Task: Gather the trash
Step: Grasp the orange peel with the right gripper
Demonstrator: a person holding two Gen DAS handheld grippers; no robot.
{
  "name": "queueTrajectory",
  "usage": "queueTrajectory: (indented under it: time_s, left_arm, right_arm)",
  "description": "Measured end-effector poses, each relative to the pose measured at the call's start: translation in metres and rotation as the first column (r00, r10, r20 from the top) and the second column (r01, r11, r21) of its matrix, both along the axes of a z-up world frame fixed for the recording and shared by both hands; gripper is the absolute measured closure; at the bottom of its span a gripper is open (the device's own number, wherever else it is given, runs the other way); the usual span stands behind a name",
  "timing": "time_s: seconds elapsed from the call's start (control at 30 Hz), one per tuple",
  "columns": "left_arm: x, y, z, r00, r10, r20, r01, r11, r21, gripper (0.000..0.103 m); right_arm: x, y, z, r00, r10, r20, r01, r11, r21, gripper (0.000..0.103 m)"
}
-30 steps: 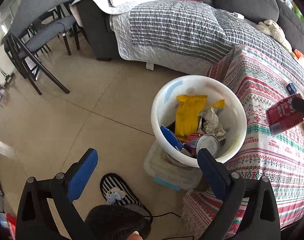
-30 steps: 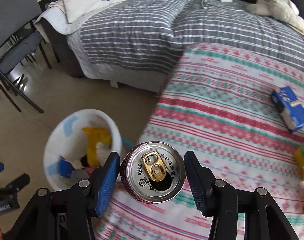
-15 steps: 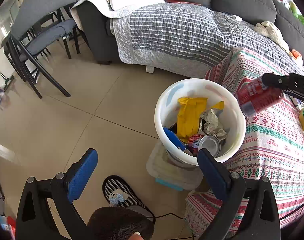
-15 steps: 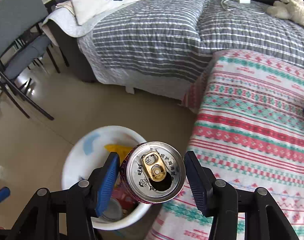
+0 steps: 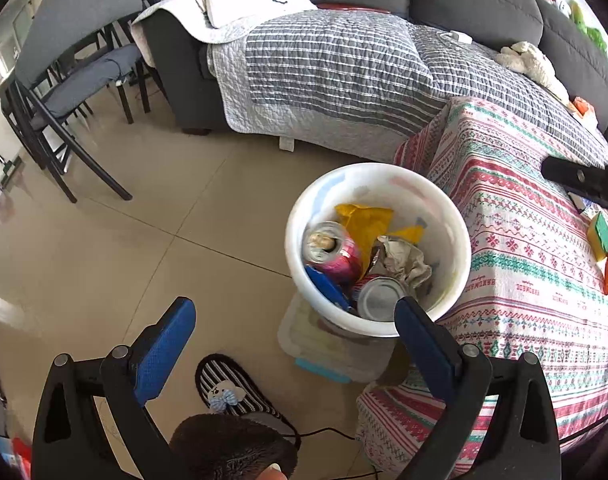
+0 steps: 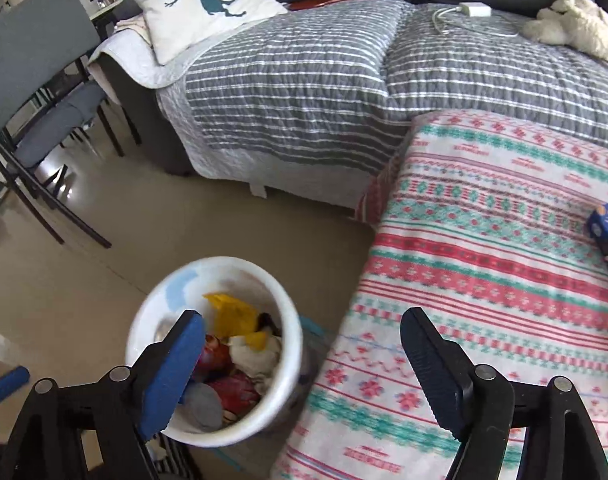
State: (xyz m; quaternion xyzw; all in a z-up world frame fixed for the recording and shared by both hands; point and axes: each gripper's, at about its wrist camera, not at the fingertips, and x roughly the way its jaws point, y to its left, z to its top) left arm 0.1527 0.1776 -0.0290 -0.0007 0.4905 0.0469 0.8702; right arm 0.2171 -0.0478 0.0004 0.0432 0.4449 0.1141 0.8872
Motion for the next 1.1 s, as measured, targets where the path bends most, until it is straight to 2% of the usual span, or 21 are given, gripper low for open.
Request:
queueTrajectory:
  time_s: [0.3,0.53,0.77,0.87,1.07,1.1]
  left_arm:
    - [0.002,-0.033,0.005,0.998,-0.056,-0.012,0.055,0.998,-0.044,0.002]
    - [0.007,-0.069,0.008,0.992,-0.126,-0.024,0.124,0.989,-0.076,0.000]
    - [0.011,-0.101,0.004,0.986,-0.161,-0.047,0.159,0.986,-0.059,0.000]
    - [0.013,-0.117,0.000,0.983,-0.178,-0.055,0.176,0.984,-0.035,0.000]
    - [0.016,-0.145,-0.007,0.975,-0.212,-0.070,0.211,0.977,-0.019,0.000]
    - [0.016,-0.150,-0.007,0.974,-0.217,-0.068,0.217,0.976,-0.017,0.000]
  right_arm:
    - [-0.032,-0.065,-0.012,0.998,-0.068,-0.012,0.066,0.990,-0.128,0.004]
    - [-0.053,-0.118,-0.025,0.988,-0.142,-0.065,0.127,0.974,-0.188,0.003]
    - [-0.067,-0.176,-0.028,0.973,-0.222,-0.071,0.197,0.946,-0.258,0.003]
    - [-0.071,-0.207,-0.034,0.962,-0.264,-0.070,0.239,0.937,-0.255,0.003]
    - [-0.068,-0.258,-0.048,0.926,-0.346,-0.152,0.318,0.930,-0.184,0.004]
    - [-0.067,-0.264,-0.050,0.919,-0.360,-0.163,0.330,0.926,-0.182,0.006]
